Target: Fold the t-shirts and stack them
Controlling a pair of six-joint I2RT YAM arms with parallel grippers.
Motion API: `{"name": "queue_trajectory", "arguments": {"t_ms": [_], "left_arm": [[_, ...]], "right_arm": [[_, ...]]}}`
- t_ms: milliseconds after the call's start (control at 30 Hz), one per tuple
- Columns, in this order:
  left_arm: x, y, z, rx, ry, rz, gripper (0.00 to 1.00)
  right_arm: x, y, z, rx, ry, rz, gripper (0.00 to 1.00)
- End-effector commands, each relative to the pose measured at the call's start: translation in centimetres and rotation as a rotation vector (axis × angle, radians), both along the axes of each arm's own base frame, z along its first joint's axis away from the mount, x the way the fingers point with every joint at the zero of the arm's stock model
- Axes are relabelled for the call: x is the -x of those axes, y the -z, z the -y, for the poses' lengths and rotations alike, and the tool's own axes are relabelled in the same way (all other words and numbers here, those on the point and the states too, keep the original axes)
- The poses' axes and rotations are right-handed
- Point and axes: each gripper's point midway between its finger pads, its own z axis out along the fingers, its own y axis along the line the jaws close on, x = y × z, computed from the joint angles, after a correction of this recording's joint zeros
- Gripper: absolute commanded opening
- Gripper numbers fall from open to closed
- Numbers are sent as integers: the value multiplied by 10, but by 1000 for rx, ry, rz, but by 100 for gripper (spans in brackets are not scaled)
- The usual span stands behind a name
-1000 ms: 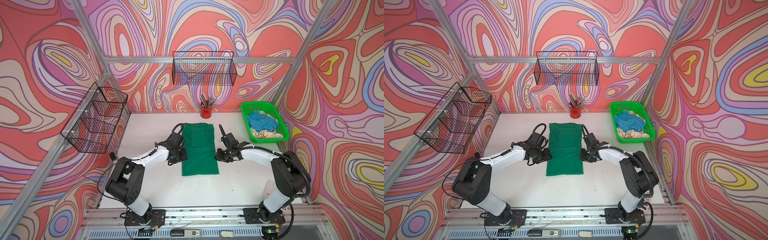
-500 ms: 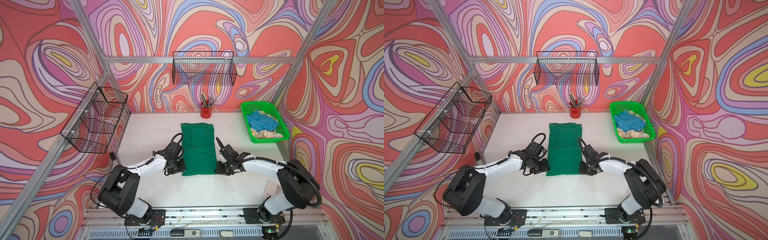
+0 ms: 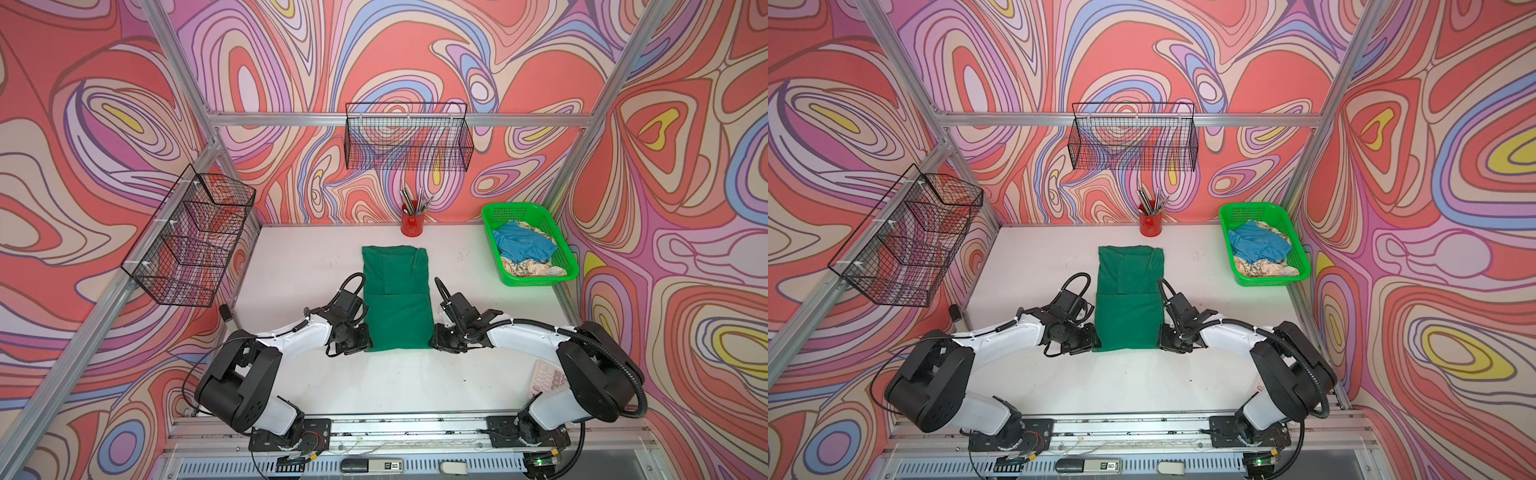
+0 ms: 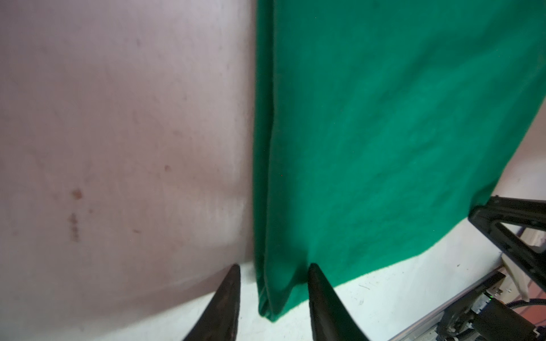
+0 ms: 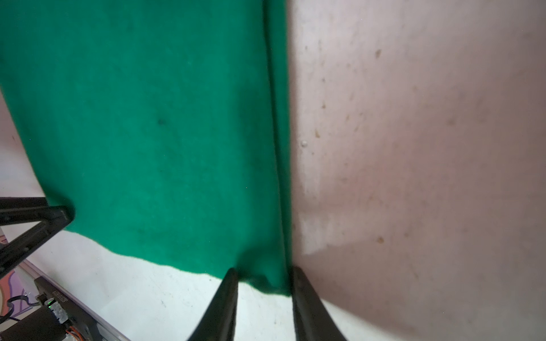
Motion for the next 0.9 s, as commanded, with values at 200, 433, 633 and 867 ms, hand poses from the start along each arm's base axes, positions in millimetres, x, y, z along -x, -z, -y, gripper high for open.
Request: {"name": "queue_trajectory", "arguments": {"t_ms": [200,433,633,867], "left_arm": [[18,21,-11,-38,-34,-73,37],[22,18,-14,-41,-36,-83,34],[26,15,-16,-46,-34,-83,33],[26,20,-15,-44,-33,-87,31]], "right_arm": [[19,17,9,38,18,-62,31],[21,15,15,54,29,-59,30],[21,15,16,58,31,-58,29],[17,15,18,72,43,-42,27]]}}
